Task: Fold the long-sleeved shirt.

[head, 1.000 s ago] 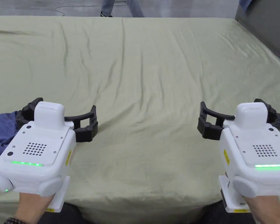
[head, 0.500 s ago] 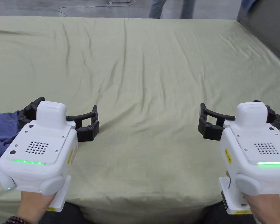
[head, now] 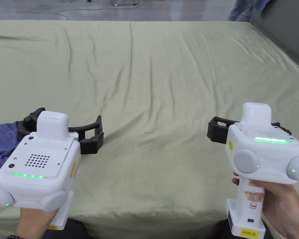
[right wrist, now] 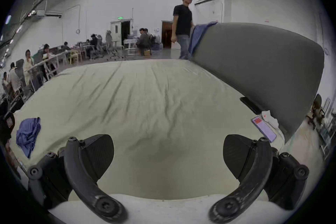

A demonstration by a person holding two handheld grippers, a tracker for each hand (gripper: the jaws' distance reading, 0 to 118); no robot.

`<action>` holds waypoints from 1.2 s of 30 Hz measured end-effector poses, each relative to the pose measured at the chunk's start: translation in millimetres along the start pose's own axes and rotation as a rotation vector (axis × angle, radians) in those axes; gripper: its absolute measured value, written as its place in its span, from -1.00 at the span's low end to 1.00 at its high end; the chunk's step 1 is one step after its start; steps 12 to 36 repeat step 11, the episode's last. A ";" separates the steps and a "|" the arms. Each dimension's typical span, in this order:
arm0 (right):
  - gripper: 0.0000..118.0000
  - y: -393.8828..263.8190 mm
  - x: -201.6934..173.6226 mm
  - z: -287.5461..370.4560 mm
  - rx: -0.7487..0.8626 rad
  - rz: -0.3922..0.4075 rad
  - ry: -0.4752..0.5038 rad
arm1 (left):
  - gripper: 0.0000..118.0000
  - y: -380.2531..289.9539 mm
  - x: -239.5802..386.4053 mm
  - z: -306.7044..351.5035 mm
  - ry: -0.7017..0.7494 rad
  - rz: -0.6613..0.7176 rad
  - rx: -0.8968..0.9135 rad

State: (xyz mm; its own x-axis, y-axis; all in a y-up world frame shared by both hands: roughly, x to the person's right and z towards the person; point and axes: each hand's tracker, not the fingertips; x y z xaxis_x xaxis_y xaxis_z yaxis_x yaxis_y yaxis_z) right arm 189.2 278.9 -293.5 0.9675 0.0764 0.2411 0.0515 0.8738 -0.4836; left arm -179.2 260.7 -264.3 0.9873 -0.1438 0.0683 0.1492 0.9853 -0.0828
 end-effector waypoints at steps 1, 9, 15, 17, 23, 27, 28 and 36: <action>1.00 0.3 -0.9 -1.7 0.000 0.007 -0.004 | 1.00 0.0 0.2 -0.1 0.000 -0.001 -0.001; 1.00 2.1 12.7 5.2 0.017 -0.051 0.081 | 1.00 0.2 1.7 -0.1 -0.002 -0.008 0.000; 1.00 -3.3 21.1 5.3 0.030 -0.056 0.148 | 1.00 0.3 2.0 -0.2 -0.003 -0.009 0.001; 1.00 -3.3 21.1 5.3 0.030 -0.056 0.148 | 1.00 0.3 2.0 -0.2 -0.003 -0.009 0.001; 1.00 -3.3 21.1 5.3 0.030 -0.056 0.148 | 1.00 0.3 2.0 -0.2 -0.003 -0.009 0.001; 1.00 -3.3 21.1 5.3 0.030 -0.056 0.148 | 1.00 0.3 2.0 -0.2 -0.003 -0.009 0.001; 1.00 -3.3 21.1 5.3 0.030 -0.056 0.148 | 1.00 0.3 2.0 -0.2 -0.003 -0.009 0.001; 1.00 -3.3 21.1 5.3 0.030 -0.056 0.148 | 1.00 0.3 2.0 -0.2 -0.003 -0.009 0.001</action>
